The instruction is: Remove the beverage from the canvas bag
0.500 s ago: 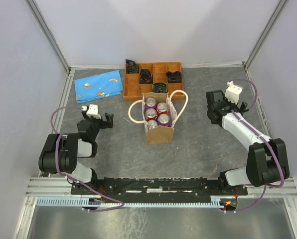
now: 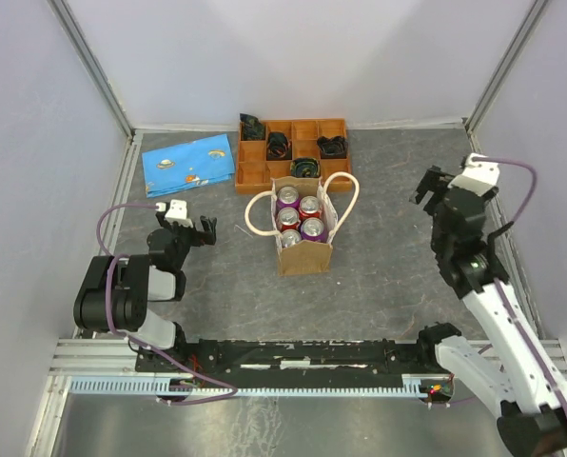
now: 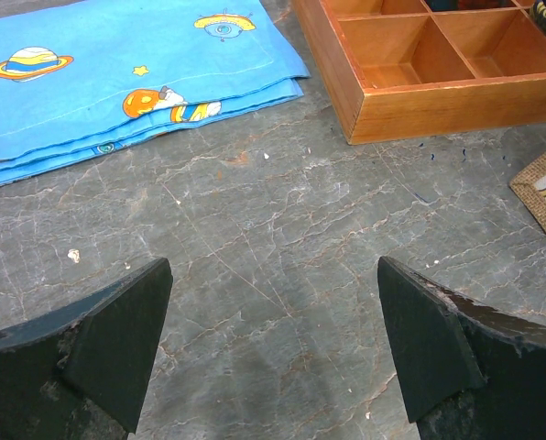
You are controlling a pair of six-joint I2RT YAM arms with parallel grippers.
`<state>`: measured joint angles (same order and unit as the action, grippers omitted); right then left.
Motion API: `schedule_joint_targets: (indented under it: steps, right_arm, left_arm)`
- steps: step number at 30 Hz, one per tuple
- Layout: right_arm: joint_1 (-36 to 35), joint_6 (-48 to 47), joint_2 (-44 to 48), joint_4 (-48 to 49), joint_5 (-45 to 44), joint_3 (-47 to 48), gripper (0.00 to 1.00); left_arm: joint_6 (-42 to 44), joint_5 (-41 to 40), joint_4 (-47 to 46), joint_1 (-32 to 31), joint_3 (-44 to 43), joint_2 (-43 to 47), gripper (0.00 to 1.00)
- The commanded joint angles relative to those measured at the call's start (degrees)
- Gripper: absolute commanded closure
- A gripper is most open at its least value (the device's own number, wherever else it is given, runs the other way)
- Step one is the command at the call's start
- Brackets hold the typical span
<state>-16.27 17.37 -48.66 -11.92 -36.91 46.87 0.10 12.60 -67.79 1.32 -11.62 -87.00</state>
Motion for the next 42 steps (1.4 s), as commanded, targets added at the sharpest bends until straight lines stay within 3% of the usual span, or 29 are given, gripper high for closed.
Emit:
schedule_joint_targets:
  steps: [1,3,5,8,11,16,20,27,35,40,42]
  right_arm:
    - [-0.5,-4.0,2.2,-2.3,14.6,7.7,0.12]
    - [-0.9,-2.9,0.7,-4.8,21.4,10.9,0.21]
    - [-2.2,-1.8,-1.5,-5.3,28.3,12.5,0.37]
    - [-6.0,-1.7,-4.9,-4.8,34.0,13.8,0.73]
    - [-12.1,-3.8,-10.0,-5.5,33.1,15.5,0.87]
    - [-26.7,-9.4,-20.7,-9.0,24.4,20.3,0.87]
    - [-32.8,-10.1,-29.5,-11.1,20.0,24.2,0.86]
    - [-37.2,-6.9,-37.9,-12.6,20.0,24.7,0.85]
    - [-39.7,-4.2,-40.4,-15.0,20.3,21.2,0.85]
    - [-40.5,-2.0,-40.0,-18.6,23.1,19.1,0.75]
    - [-41.0,-1.1,-40.2,-20.1,23.3,18.5,0.67]
  left_arm:
    - [2.8,0.7,-3.2,0.3,0.2,0.2,0.01]
    - [2.8,0.8,-3.2,0.3,0.2,0.2,0.01]
    - [2.8,0.7,-3.3,0.3,0.2,0.2,0.01]
    - [2.8,0.7,-3.2,0.3,0.2,0.2,0.01]
    - [2.8,0.7,-3.3,0.3,0.2,0.2,0.01]
    - [2.8,0.7,-3.2,0.3,0.2,0.2,0.01]
    - [2.8,0.8,-3.3,0.3,0.2,0.2,0.01]
    - [2.8,0.8,-3.3,0.3,0.2,0.2,0.01]
    - [2.8,0.8,-3.2,0.3,0.2,0.2,0.01]
    - [2.8,0.7,-3.3,0.3,0.2,0.2,0.01]
    - [2.8,0.8,-3.3,0.3,0.2,0.2,0.01]
